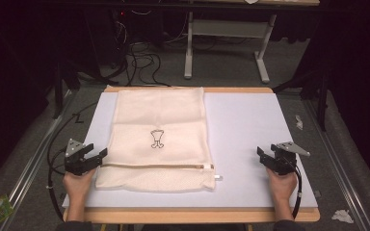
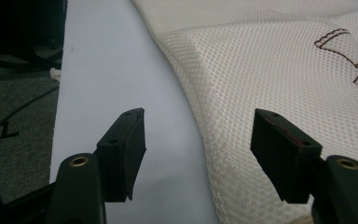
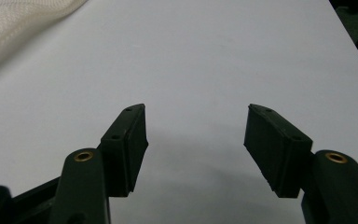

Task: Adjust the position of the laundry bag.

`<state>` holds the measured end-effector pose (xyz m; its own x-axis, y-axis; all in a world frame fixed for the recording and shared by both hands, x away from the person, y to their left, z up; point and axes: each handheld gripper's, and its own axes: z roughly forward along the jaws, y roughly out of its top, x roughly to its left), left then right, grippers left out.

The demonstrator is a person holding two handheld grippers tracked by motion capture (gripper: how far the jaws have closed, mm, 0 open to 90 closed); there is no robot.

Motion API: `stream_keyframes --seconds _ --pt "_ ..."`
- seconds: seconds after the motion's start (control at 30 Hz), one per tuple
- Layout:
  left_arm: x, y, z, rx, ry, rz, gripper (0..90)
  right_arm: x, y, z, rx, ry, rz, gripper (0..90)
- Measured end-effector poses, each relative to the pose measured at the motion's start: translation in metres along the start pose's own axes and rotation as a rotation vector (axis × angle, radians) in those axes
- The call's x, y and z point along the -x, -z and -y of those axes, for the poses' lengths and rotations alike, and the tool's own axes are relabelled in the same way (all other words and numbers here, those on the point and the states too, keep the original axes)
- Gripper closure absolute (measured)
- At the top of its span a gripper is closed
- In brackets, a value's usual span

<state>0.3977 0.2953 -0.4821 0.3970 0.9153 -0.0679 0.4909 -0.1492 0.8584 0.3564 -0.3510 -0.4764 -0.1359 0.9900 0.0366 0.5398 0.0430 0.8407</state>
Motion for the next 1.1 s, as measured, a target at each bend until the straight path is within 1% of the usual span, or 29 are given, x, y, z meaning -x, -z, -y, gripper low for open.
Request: stream_keyframes --seconds 0.2,0.23,0.3,0.33,0.43,0.5,0.57,0.67,0.7,0.83,0.9,0.93,0.97,1.0,1.07,1.1 --pt "-0.0001 0.0002 0.0002 0.003 0.0 0.003 36.1 -0.0005 -0.0009 -0.0003 -0.007 0.01 -0.001 39.8" --pt "-0.0004 0.0005 0.0002 0.003 0.001 0.004 36.1 -0.0008 -0.0011 -0.0004 -0.011 0.009 0.003 39.4" --pt "-0.0003 0.0013 0.0006 0.011 0.004 0.002 36.3 -0.0007 -0.0003 -0.0003 -0.002 0.003 0.027 35.1" --pt "-0.0007 0.0017 0.0006 0.014 0.005 0.004 37.0 0.0 0.0005 -0.0001 0.007 -0.014 0.037 33.8" --pt "-0.001 0.002 0.0008 0.019 0.008 0.007 36.1 0.0038 0.0014 0.0006 0.022 -0.048 0.023 33.5" --pt "-0.0007 0.0017 0.0006 0.015 0.006 0.01 35.9 0.0028 0.0009 0.0002 0.011 -0.032 0.016 34.1" --pt "-0.0006 0.0007 0.0003 0.009 -0.001 0.018 33.8 0.0003 0.0001 -0.0002 0.002 -0.013 0.021 35.5" --pt "-0.0007 0.0007 0.0002 0.007 -0.003 0.025 31.3 -0.0001 0.0 -0.0003 -0.001 -0.005 0.019 37.5" --pt "-0.0017 0.0007 0.0001 0.005 0.0 0.033 30.6 0.0001 -0.0006 -0.0006 -0.009 -0.006 0.011 38.1" --pt "-0.0011 0.0007 0.0 0.005 -0.006 0.038 30.0 -0.0023 0.0001 -0.0007 -0.011 0.023 -0.008 39.1" --pt "-0.0023 0.0 -0.0005 0.003 0.007 0.042 30.6 -0.0022 0.0009 -0.0009 -0.007 0.023 -0.021 40.9" --pt "-0.0023 0.0 -0.0005 0.003 0.007 0.042 30.7 -0.0025 0.0011 -0.0012 0.001 0.025 -0.024 42.0" --pt "-0.0039 -0.0005 -0.0012 -0.008 0.021 0.042 30.6 -0.0028 0.0013 -0.0018 0.008 0.023 -0.023 43.8" --pt "-0.0042 -0.0006 -0.0014 -0.008 0.026 0.04 30.6 -0.0026 0.0013 -0.0026 0.01 0.018 -0.026 44.5" --pt "-0.0037 0.0 -0.0019 -0.002 0.02 0.032 30.8 -0.0022 0.0005 -0.0057 0.01 0.0 -0.047 45.5" --pt "-0.0033 0.0001 -0.0024 -0.003 0.02 0.03 30.8 -0.0036 0.0006 -0.0072 0.014 -0.005 -0.048 45.8"
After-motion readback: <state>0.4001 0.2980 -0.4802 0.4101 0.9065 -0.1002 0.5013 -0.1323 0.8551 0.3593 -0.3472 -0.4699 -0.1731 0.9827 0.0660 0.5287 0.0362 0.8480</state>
